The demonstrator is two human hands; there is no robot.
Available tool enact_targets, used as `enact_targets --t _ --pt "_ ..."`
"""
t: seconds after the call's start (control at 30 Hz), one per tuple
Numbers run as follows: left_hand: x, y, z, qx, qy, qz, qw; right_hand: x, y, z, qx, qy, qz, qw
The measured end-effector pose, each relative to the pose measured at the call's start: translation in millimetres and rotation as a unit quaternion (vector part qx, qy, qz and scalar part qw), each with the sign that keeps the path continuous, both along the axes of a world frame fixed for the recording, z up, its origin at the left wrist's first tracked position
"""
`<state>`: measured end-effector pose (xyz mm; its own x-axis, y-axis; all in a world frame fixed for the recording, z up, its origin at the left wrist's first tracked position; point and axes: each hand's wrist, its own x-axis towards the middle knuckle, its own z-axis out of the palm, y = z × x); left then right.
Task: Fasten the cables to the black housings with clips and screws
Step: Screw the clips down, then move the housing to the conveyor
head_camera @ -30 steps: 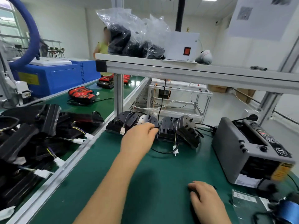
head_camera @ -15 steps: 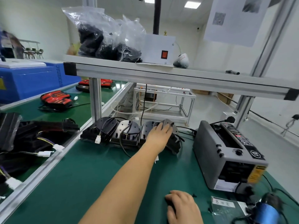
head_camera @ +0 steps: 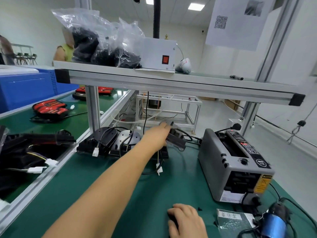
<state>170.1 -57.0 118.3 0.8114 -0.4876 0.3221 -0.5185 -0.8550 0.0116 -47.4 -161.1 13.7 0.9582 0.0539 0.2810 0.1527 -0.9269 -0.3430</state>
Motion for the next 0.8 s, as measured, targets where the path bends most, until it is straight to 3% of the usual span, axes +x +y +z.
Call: enact_targets --t 0.17,0.3,0.4,0.53,0.8 --pt "-35.4 31.2 28.3 -0.117 0.003 -0.001 0.993 2.8 -4.3 -11.3 0.016 0.070 -0.011 0.997" --pt "-87.3 61.4 37.5 -0.180 0.015 0.019 0.983 -3.1 -1.8 -5.0 0.126 0.079 -0.030 0.988" --pt "-132.3 84.1 31.2 -0.208 0.036 0.042 0.977 -7.0 -4.3 5.4 0.287 0.068 -0.042 0.955" --pt "-191.4 102.0 6.9 -0.236 0.045 0.045 0.970 -17.2 -8.1 24.0 0.416 0.059 -0.045 0.906" --pt "-274.1 105.9 -62.9 -0.200 0.067 0.032 0.977 -44.9 -13.1 31.4 0.548 0.142 -0.092 0.819"
